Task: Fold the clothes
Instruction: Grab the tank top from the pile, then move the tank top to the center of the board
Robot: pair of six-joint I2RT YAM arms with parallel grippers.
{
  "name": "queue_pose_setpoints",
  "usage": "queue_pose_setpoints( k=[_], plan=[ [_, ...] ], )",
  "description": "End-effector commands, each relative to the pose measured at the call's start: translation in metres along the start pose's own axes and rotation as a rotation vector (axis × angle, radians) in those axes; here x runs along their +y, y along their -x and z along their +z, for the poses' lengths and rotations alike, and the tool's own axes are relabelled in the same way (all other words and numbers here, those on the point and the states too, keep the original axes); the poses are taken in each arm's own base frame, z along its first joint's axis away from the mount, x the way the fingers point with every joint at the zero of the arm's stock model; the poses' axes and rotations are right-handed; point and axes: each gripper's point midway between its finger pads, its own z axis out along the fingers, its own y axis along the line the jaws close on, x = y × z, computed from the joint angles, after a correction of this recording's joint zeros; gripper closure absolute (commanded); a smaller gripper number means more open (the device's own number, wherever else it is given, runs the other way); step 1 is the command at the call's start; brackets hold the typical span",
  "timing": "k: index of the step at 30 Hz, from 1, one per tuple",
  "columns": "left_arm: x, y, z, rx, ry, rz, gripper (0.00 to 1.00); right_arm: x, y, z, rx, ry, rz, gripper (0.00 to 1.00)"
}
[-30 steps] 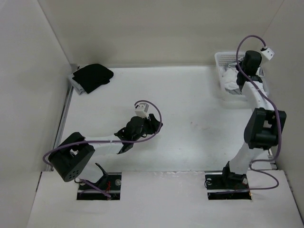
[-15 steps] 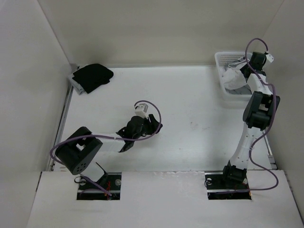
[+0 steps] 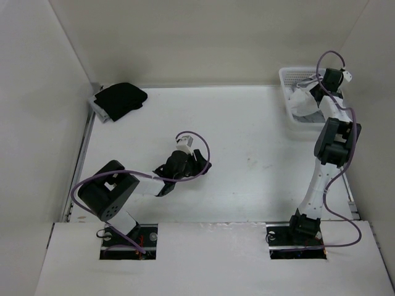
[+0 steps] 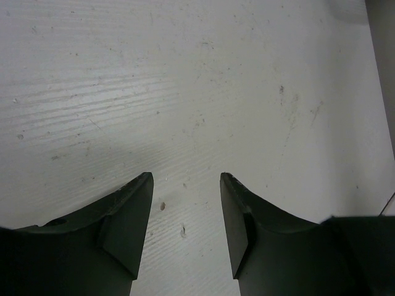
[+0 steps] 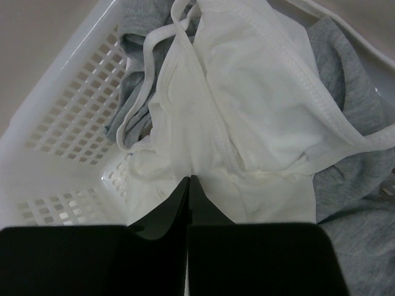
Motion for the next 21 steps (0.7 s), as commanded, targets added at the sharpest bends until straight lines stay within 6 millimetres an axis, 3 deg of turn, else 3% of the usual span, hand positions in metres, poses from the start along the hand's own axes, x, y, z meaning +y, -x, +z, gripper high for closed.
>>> queue_pose_setpoints(
  k=[1, 4, 7, 11, 16, 17, 19, 21],
  plan=[
    [-0.023, 0.025, 0.005, -0.067, -0.075, -0.009, 0.54, 0.033, 0.05, -0.031, -0.131, 0.103, 0.034, 1.0],
    [-0.023, 0.025, 0.006, -0.068, -0.074, -0.01, 0.54, 0.042, 0.075, -0.054, -0.187, 0.134, 0.047, 1.0],
    [-0.023, 0.027, 0.006, -0.072, -0.075, -0.015, 0.54, 0.061, 0.109, -0.103, -0.28, 0.21, 0.06, 1.0],
    [-0.027, 0.03, 0.005, -0.081, -0.085, -0.021, 0.54, 0.092, 0.134, -0.176, -0.371, 0.317, 0.059, 1.0],
    [-0.032, 0.036, -0.001, -0.098, -0.102, -0.023, 0.54, 0.133, 0.147, -0.297, -0.465, 0.513, 0.086, 1.0],
    [-0.032, 0.039, -0.003, -0.11, -0.101, -0.024, 0.54, 0.145, 0.147, -0.335, -0.48, 0.586, 0.094, 1.0],
    [-0.03, 0.047, -0.008, -0.134, -0.093, -0.031, 0.54, 0.161, 0.144, -0.39, -0.495, 0.693, 0.095, 1.0],
    [-0.024, 0.061, -0.017, -0.175, -0.075, -0.06, 0.54, 0.179, 0.14, -0.467, -0.517, 0.849, 0.095, 1.0]
  ],
)
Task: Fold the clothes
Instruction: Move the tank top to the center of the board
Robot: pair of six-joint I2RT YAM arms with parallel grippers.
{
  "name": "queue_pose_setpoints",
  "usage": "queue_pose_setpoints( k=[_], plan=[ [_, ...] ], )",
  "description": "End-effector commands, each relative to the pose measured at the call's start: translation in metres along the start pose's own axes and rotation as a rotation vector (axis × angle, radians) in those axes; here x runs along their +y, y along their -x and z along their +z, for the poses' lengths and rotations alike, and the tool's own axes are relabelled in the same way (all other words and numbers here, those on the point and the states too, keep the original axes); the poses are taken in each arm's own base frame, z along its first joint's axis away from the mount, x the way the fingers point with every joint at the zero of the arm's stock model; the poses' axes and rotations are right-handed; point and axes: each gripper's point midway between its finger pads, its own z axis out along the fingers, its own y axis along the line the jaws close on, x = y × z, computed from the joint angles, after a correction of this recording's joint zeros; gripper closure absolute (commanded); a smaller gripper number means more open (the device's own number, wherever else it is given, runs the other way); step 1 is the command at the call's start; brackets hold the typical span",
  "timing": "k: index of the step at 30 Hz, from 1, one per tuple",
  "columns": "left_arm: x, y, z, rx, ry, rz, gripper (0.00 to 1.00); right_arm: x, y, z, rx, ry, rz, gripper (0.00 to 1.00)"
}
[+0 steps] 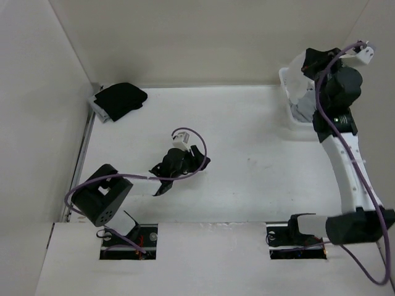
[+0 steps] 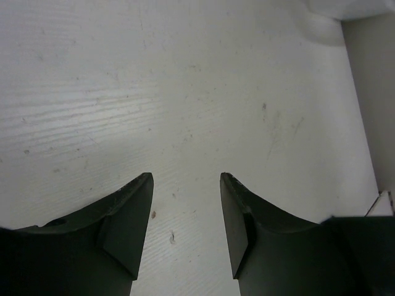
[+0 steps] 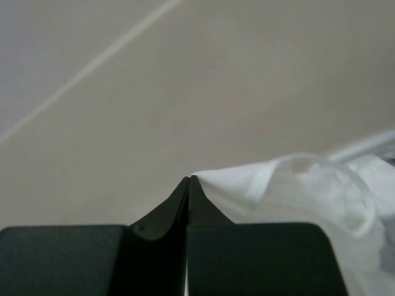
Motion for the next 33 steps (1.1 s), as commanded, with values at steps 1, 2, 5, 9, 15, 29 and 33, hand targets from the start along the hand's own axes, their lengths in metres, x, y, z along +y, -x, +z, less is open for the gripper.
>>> queue_pose_setpoints(
  k=[1, 2, 5, 9, 15, 29, 33],
  plan=[
    [-0.018, 0.052, -0.017, -0.156, -0.052, -0.05, 0.54, 0.092, 0.045, -0.065, -0.08, 0.261, 0.043, 1.0],
    [-0.013, 0.062, -0.024, -0.191, -0.033, -0.068, 0.54, 0.119, 0.056, -0.089, -0.087, 0.342, 0.06, 1.0],
    [0.0, 0.087, -0.044, -0.282, 0.016, -0.097, 0.53, 0.165, 0.081, -0.135, -0.097, 0.496, 0.098, 1.0],
    [0.024, 0.118, -0.075, -0.387, 0.089, -0.139, 0.52, 0.194, 0.062, -0.169, -0.013, 0.619, 0.15, 1.0],
    [0.069, 0.138, -0.125, -0.5, 0.212, -0.204, 0.51, 0.163, -0.123, -0.166, 0.314, 0.575, 0.222, 0.98],
    [0.035, 0.045, -0.084, -0.102, 0.202, 0.11, 0.71, 0.054, -0.337, -0.164, 0.719, 0.265, 0.046, 0.73],
    [0.035, 0.01, -0.095, 0.019, 0.256, 0.191, 0.79, 0.006, -0.369, -0.23, 0.833, 0.125, -0.056, 1.0]
  ],
)
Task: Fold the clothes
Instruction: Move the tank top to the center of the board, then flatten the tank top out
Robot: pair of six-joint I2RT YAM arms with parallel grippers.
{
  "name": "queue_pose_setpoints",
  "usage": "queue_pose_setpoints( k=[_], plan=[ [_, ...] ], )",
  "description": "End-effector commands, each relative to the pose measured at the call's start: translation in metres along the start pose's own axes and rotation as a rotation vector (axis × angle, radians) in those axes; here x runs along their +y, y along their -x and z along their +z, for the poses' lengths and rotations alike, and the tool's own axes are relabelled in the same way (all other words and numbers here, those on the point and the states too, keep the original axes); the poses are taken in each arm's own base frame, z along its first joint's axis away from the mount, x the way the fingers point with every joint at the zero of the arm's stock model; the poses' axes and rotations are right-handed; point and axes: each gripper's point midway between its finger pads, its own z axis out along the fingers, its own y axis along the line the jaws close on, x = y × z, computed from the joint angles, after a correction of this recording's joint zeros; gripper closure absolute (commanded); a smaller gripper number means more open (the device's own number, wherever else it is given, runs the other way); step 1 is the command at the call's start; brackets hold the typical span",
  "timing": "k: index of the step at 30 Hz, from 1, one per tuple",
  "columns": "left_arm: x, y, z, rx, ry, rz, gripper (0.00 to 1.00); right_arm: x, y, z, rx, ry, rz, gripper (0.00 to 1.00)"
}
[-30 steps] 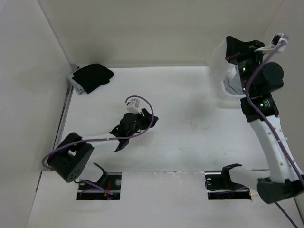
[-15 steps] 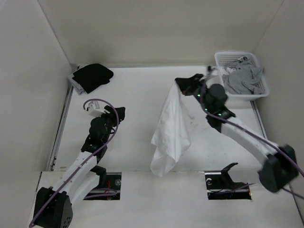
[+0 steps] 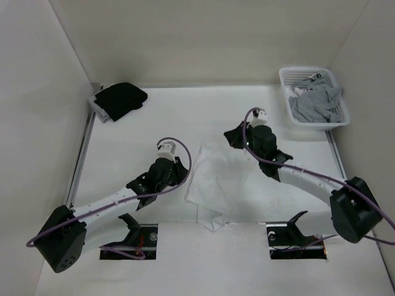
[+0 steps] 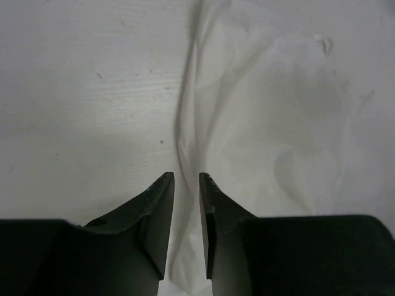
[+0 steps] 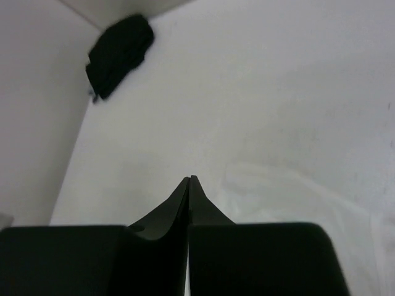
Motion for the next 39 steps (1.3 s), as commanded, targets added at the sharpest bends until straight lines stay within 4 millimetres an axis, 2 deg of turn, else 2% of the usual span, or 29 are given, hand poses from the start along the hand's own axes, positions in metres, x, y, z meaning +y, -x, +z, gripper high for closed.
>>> queue_pose_setpoints(
  k=[1, 4, 7, 11, 16, 23, 26, 28, 29, 32, 35, 39],
  plan=[
    [-0.004, -0.009, -0.014, 0.047, 0.043, 0.13, 0.8, -0.053, -0.071, -0.037, 0.118, -0.224, -0.052, 0.99],
    [-0.011, -0.028, -0.031, 0.086, 0.038, 0.15, 0.8, -0.06, -0.095, -0.061, 0.141, -0.235, -0.041, 0.92],
    [0.008, -0.042, -0.045, 0.145, 0.159, 0.103, 0.68, -0.056, -0.098, -0.081, 0.138, -0.204, -0.005, 0.78],
    [0.003, -0.067, -0.053, 0.25, 0.144, 0.063, 0.66, -0.056, -0.1, -0.095, 0.143, -0.194, 0.0, 0.72],
    [-0.001, -0.085, -0.055, 0.296, 0.102, -0.038, 0.62, -0.067, -0.109, -0.109, 0.146, -0.202, 0.02, 0.7],
    [-0.008, -0.09, -0.038, 0.3, 0.061, -0.069, 0.59, -0.075, -0.129, -0.114, 0.191, -0.225, 0.042, 0.69],
    [-0.009, -0.093, -0.03, 0.305, 0.065, -0.057, 0.6, -0.081, -0.139, -0.12, 0.214, -0.254, 0.07, 0.65],
    [-0.016, -0.092, -0.025, 0.306, 0.044, -0.049, 0.7, -0.097, -0.148, -0.128, 0.232, -0.345, 0.081, 0.62],
    [-0.02, -0.089, -0.024, 0.299, 0.032, -0.048, 0.8, -0.103, -0.149, -0.133, 0.231, -0.386, 0.08, 0.6],
    [-0.023, -0.074, -0.024, 0.26, 0.021, -0.044, 0.91, -0.108, -0.147, -0.141, 0.231, -0.45, 0.091, 0.55],
    [-0.021, -0.059, -0.026, 0.221, 0.019, -0.063, 0.93, -0.111, -0.15, -0.142, 0.255, -0.484, 0.084, 0.53],
    [-0.018, -0.045, -0.029, 0.185, 0.02, -0.089, 0.94, -0.103, -0.153, -0.124, 0.286, -0.474, 0.093, 0.52]
  ],
)
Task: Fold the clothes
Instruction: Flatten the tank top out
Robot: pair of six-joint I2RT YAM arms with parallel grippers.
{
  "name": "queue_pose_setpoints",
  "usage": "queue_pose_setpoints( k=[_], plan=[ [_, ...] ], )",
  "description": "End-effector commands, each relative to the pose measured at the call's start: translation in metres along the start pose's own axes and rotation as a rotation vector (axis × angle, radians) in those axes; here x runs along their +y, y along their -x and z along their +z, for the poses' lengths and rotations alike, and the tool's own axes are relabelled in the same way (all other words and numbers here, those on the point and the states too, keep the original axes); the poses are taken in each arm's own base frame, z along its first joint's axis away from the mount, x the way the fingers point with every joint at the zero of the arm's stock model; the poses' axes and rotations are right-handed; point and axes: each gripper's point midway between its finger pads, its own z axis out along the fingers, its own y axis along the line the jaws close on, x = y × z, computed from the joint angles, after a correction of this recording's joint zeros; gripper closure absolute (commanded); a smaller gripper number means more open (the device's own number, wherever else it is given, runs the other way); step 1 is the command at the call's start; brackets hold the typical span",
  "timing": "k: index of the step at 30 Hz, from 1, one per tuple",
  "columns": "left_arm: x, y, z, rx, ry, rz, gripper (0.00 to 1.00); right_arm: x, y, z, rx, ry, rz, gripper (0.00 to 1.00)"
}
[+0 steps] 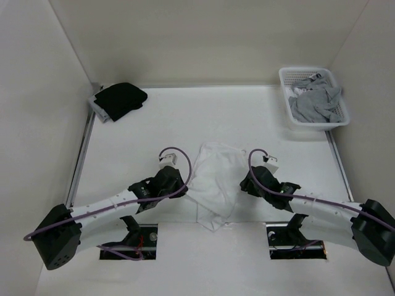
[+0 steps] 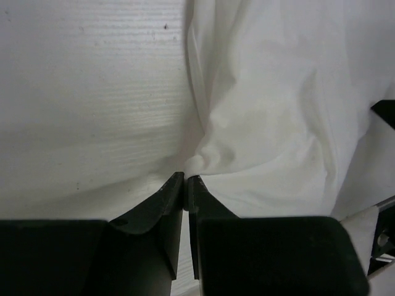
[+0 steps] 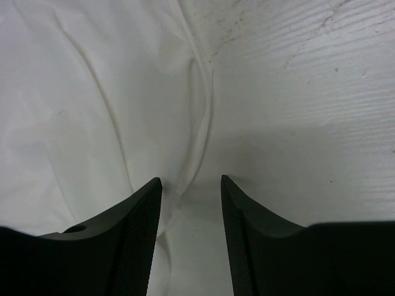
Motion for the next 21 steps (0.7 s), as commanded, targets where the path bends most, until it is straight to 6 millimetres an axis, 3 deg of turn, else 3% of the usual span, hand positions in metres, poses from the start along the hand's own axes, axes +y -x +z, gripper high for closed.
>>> queue_pose_setpoints(
  k=[1, 2, 3, 4, 5, 7, 8, 11, 16, 19, 21],
  plan=[
    [-0.018, 0.033, -0.012, -0.095, -0.069, -0.023, 0.94, 0.026, 0.018, 0.011, -0.025, 0.028, 0.04, 0.54],
    [-0.018, 0.038, -0.013, -0.108, -0.074, -0.026, 0.94, 0.031, 0.022, 0.016, -0.032, 0.038, 0.044, 0.57],
    [-0.02, 0.045, -0.016, -0.129, -0.084, -0.031, 0.94, 0.034, 0.029, 0.024, -0.051, 0.047, 0.058, 0.68],
    [-0.022, 0.051, -0.018, -0.145, -0.093, -0.032, 0.95, 0.039, 0.04, 0.031, -0.095, 0.064, 0.072, 0.87],
    [-0.025, 0.056, -0.021, -0.158, -0.102, -0.032, 0.95, 0.041, 0.046, 0.033, -0.118, 0.072, 0.072, 0.95],
    [-0.032, 0.069, -0.028, -0.19, -0.127, -0.03, 0.95, 0.045, 0.065, 0.029, -0.187, 0.086, 0.066, 1.0],
    [-0.04, 0.084, -0.039, -0.232, -0.157, -0.024, 0.96, 0.052, 0.089, 0.011, -0.269, 0.113, 0.069, 1.0],
    [-0.052, 0.113, -0.066, -0.324, -0.21, -0.019, 0.96, 0.07, 0.118, -0.044, -0.351, 0.194, 0.045, 1.0],
    [-0.053, 0.142, -0.11, -0.451, -0.26, -0.036, 0.96, 0.078, 0.132, -0.124, -0.373, 0.262, 0.004, 1.0],
    [-0.053, 0.149, -0.132, -0.499, -0.286, -0.048, 0.96, 0.085, 0.139, -0.156, -0.379, 0.285, -0.028, 1.0],
    [-0.049, 0.152, -0.142, -0.525, -0.284, -0.055, 0.96, 0.093, 0.148, -0.168, -0.4, 0.292, -0.06, 1.0]
  ],
)
